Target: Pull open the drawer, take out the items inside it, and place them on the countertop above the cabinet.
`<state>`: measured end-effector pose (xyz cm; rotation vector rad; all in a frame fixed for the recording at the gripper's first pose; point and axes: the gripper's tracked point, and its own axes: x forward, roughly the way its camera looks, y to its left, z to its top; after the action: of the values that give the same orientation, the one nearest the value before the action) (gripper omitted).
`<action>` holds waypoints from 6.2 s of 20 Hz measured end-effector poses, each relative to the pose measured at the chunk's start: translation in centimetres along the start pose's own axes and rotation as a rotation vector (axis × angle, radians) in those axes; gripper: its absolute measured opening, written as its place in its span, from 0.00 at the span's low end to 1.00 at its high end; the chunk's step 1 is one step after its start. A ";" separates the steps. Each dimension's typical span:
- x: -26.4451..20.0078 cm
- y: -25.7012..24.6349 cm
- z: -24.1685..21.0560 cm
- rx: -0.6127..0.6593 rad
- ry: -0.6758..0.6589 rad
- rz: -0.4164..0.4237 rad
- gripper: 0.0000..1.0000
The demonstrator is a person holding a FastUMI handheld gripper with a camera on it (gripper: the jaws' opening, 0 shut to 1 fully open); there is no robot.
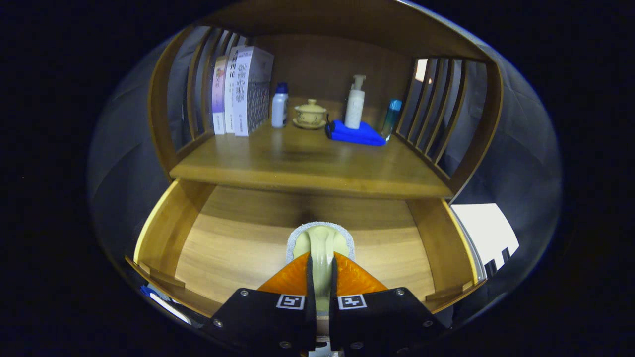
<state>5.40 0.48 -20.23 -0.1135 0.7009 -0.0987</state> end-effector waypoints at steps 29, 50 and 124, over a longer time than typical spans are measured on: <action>13.9 -0.5 16.8 0.020 -0.261 0.099 0.18; -5.1 -3.8 15.2 0.115 -0.722 0.051 0.95; 6.2 -2.1 1.9 0.116 -0.477 0.069 0.95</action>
<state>11.21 -2.24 -22.42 0.0007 0.2219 -0.0426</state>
